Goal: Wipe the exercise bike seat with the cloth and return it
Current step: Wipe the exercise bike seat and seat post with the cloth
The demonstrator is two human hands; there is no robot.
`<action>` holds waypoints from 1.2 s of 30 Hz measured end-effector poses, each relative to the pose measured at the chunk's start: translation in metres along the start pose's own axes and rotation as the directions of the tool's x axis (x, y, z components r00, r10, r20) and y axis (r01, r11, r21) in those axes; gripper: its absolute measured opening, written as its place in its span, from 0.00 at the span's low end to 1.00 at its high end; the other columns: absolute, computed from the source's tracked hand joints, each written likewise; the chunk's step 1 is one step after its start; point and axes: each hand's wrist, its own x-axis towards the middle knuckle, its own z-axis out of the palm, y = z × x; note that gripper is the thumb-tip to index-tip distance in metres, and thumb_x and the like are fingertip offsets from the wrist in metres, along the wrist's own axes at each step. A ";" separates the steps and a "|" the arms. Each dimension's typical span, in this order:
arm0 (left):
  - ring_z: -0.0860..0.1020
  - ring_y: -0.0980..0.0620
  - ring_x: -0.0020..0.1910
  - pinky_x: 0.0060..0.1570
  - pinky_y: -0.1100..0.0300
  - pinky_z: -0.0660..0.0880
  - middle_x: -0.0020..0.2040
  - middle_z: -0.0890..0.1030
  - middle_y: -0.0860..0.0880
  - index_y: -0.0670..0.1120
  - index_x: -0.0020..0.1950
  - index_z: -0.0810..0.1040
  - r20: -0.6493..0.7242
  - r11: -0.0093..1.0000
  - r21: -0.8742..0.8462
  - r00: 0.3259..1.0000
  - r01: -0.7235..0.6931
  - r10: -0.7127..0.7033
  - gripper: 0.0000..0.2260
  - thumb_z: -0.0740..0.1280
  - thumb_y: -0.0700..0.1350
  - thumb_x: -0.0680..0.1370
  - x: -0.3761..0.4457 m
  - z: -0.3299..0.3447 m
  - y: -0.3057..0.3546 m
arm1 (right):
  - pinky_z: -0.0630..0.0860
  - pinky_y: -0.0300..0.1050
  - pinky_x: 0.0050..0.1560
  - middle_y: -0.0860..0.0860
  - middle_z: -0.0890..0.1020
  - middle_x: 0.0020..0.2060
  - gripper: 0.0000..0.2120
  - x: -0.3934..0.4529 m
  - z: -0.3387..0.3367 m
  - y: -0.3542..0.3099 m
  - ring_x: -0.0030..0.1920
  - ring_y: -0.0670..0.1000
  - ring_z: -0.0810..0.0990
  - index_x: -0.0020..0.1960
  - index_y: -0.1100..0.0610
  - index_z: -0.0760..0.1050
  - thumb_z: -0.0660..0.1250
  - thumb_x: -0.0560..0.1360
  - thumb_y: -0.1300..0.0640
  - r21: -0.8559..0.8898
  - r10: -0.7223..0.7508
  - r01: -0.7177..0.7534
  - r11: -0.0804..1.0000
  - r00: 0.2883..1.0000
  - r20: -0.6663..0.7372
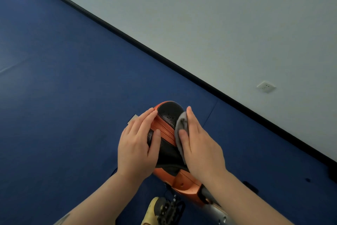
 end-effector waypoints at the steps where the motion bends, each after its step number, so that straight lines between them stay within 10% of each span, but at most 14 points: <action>1: 0.72 0.52 0.65 0.62 0.45 0.71 0.66 0.75 0.52 0.48 0.67 0.71 -0.007 1.000 -0.016 1.000 0.008 -0.008 0.19 0.57 0.49 0.77 0.000 0.000 0.000 | 0.78 0.47 0.52 0.43 0.61 0.76 0.28 0.011 0.001 -0.005 0.64 0.47 0.75 0.77 0.42 0.39 0.42 0.80 0.40 0.051 0.036 -0.036 0.998 0.999 -0.015; 11: 0.68 0.60 0.64 0.65 0.58 0.67 0.63 0.75 0.54 0.48 0.66 0.72 -0.014 0.971 -0.181 0.987 0.155 -0.160 0.17 0.54 0.47 0.79 -0.004 -0.001 -0.003 | 0.50 0.48 0.77 0.44 0.47 0.79 0.26 0.012 0.013 -0.010 0.78 0.46 0.43 0.77 0.42 0.42 0.44 0.81 0.44 -0.137 -0.297 0.287 0.948 0.953 -0.056; 16: 0.67 0.57 0.66 0.66 0.57 0.64 0.64 0.74 0.54 0.49 0.67 0.71 0.016 0.978 -0.143 0.988 0.154 -0.153 0.18 0.53 0.49 0.79 -0.003 -0.002 -0.002 | 0.72 0.53 0.62 0.44 0.64 0.75 0.23 0.051 0.003 -0.023 0.69 0.51 0.70 0.75 0.38 0.54 0.43 0.81 0.41 0.165 0.145 -0.141 0.976 0.989 -0.017; 23: 0.66 0.66 0.59 0.62 0.59 0.66 0.59 0.70 0.61 0.48 0.63 0.71 0.009 0.976 -0.202 0.996 0.083 -0.083 0.16 0.52 0.49 0.79 -0.003 -0.003 -0.008 | 0.48 0.55 0.77 0.48 0.60 0.77 0.23 0.029 0.020 -0.047 0.78 0.51 0.52 0.75 0.43 0.59 0.44 0.81 0.44 -0.181 -0.239 0.212 0.960 0.961 -0.137; 29: 0.64 0.63 0.62 0.64 0.61 0.62 0.64 0.71 0.57 0.52 0.67 0.67 0.084 0.985 -0.166 0.996 0.054 -0.040 0.18 0.50 0.49 0.79 0.002 -0.005 -0.009 | 0.70 0.52 0.61 0.45 0.68 0.72 0.21 0.058 0.008 -0.043 0.69 0.52 0.68 0.71 0.42 0.65 0.47 0.81 0.42 0.062 0.103 -0.098 0.993 0.992 -0.067; 33: 0.64 0.64 0.62 0.64 0.56 0.66 0.62 0.68 0.61 0.53 0.67 0.66 0.132 0.985 -0.171 0.991 0.031 -0.008 0.18 0.50 0.50 0.78 0.002 -0.012 -0.009 | 0.69 0.51 0.48 0.49 0.78 0.59 0.21 0.081 0.003 -0.057 0.56 0.55 0.76 0.59 0.49 0.75 0.46 0.81 0.44 -0.002 0.105 -0.105 0.994 0.994 -0.016; 36: 0.68 0.59 0.63 0.64 0.51 0.69 0.62 0.67 0.62 0.53 0.66 0.67 0.201 0.986 -0.165 0.978 -0.018 0.052 0.17 0.52 0.50 0.78 0.011 -0.021 -0.013 | 0.71 0.51 0.50 0.46 0.74 0.65 0.20 0.055 0.001 -0.041 0.60 0.53 0.75 0.68 0.45 0.67 0.46 0.81 0.42 0.124 0.131 -0.126 0.984 0.991 -0.030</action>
